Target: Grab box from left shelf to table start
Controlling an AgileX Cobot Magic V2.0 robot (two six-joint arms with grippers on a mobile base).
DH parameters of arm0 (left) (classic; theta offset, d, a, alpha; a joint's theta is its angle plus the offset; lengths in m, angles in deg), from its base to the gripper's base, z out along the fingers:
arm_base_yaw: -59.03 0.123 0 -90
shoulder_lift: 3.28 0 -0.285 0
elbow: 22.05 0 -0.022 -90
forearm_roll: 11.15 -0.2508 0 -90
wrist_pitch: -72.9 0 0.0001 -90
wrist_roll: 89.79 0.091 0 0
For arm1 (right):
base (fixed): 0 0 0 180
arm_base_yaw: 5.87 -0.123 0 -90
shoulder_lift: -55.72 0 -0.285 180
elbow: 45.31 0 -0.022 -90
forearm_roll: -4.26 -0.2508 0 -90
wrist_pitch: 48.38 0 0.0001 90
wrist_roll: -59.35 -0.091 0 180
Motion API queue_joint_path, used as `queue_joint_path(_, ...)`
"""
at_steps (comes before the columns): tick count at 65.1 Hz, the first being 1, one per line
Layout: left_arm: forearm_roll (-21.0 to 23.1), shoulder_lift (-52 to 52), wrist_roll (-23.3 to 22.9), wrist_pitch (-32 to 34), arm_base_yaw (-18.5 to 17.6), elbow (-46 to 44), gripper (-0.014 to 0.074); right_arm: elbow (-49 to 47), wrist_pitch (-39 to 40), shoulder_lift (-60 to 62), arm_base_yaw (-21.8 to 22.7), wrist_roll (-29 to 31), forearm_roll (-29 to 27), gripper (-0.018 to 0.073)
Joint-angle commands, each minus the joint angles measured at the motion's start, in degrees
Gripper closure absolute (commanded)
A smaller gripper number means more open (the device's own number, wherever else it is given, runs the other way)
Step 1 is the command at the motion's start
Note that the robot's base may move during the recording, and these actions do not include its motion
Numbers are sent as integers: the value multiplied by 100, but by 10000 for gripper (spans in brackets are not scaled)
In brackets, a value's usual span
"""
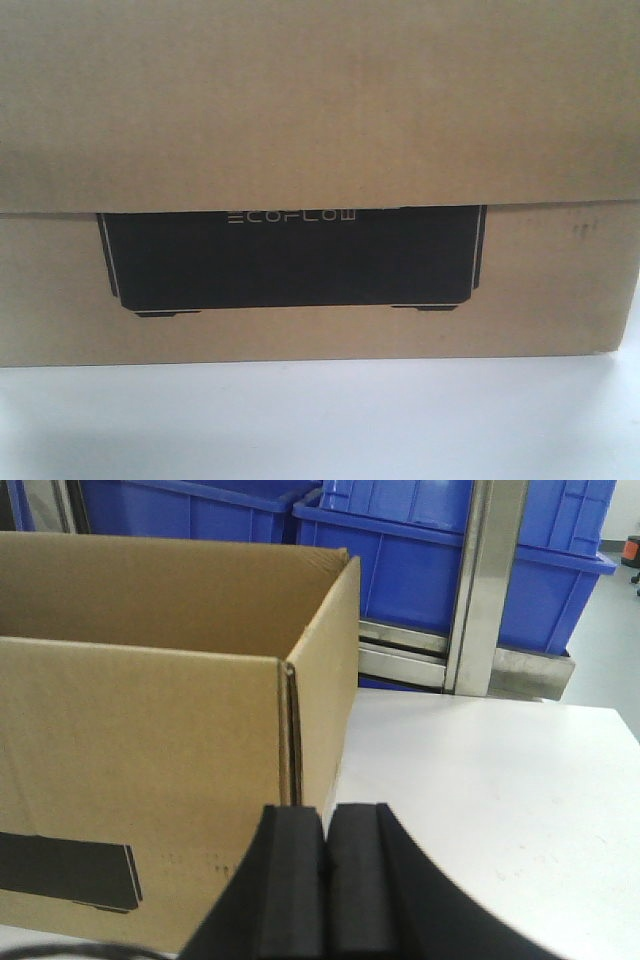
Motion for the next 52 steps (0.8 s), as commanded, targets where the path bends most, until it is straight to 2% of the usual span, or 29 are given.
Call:
queue_joint_path(1,-124,60,-24,470,8,-151,689,12,601,40,105,58,63,509)
queue_joint_path(6,-124,60,-24,470,8,-151,689,284,836,234,355,157,-249,509)
queue_joint_path(18,-124,60,-24,470,8,-151,689,916,1458,704,1134,1245,-1388,509)
queue_joint_path(25,-124,60,-24,470,8,-151,689,1306,2034,815,1540,1517,-1879,509)
queue_joint_path(32,-124,60,-24,470,8,-151,689,1736,2664,815,1784,1523,-1918,509)
queue_joint_path(41,-124,60,-24,470,8,-151,689,2137,3294,815,1799,1523,-1918,509)
queue_joint_path(52,-124,60,-24,470,8,-151,689,2267,3094,815,1799,1523,-1918,509)
